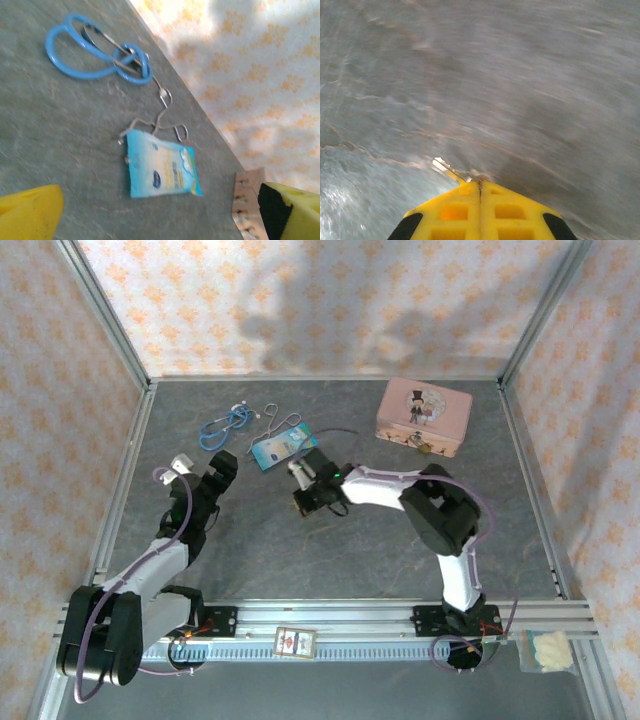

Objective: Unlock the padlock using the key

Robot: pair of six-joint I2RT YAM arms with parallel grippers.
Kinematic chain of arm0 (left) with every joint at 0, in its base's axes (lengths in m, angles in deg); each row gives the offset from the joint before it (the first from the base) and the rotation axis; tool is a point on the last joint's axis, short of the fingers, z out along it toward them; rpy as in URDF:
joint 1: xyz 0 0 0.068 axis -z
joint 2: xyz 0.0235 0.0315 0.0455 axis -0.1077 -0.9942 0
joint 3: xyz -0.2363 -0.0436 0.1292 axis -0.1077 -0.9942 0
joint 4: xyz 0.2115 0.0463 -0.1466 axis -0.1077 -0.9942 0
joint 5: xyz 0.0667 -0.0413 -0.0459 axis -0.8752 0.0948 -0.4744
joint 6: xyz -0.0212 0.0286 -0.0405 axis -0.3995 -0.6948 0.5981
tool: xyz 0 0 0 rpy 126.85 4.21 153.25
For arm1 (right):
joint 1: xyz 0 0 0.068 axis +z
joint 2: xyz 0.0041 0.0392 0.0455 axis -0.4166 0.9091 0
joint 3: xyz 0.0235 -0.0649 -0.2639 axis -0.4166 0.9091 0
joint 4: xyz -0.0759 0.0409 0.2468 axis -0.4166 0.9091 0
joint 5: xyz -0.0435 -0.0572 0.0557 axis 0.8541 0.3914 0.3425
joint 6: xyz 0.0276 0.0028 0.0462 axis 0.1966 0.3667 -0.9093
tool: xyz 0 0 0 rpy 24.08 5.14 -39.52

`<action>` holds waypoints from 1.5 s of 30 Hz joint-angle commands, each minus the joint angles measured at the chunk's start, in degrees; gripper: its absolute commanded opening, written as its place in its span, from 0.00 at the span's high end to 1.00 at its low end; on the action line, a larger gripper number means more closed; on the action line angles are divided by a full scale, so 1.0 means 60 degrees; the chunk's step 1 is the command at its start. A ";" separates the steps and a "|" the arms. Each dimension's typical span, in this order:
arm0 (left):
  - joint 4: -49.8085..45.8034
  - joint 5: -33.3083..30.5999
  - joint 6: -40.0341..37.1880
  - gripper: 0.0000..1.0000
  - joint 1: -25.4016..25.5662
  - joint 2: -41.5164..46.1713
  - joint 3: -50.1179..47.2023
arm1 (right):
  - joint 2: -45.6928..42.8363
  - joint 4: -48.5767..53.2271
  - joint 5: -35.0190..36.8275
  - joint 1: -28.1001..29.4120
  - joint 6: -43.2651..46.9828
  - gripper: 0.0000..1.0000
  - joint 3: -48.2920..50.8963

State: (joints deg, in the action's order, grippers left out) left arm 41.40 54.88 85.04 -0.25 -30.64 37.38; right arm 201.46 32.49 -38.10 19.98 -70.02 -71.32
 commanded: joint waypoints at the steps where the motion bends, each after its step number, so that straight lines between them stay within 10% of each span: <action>1: 0.0904 0.0026 0.0830 0.02 0.0636 0.0042 -0.0224 | -0.1111 -0.1661 -0.1920 -0.0712 -0.1568 1.00 0.0883; 13: 0.2987 -0.0856 0.2296 0.12 0.3749 -0.2643 0.0617 | -0.2838 -0.3498 -0.2437 -0.1537 -0.4108 1.00 0.2630; 28: 0.4905 0.0029 0.2851 0.35 0.4582 -0.5599 0.2275 | -0.3203 -0.3886 -0.1905 -0.1530 -0.4283 1.00 0.2934; 45: 0.4470 -0.0078 0.2415 1.00 0.4640 -0.5619 0.2456 | -0.3753 -0.3416 -0.1541 -0.1542 -0.3750 1.00 0.2784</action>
State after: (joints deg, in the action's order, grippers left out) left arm 69.22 55.56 101.36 27.49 -65.92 50.65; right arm 182.21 11.31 -48.81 10.84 -94.58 -54.08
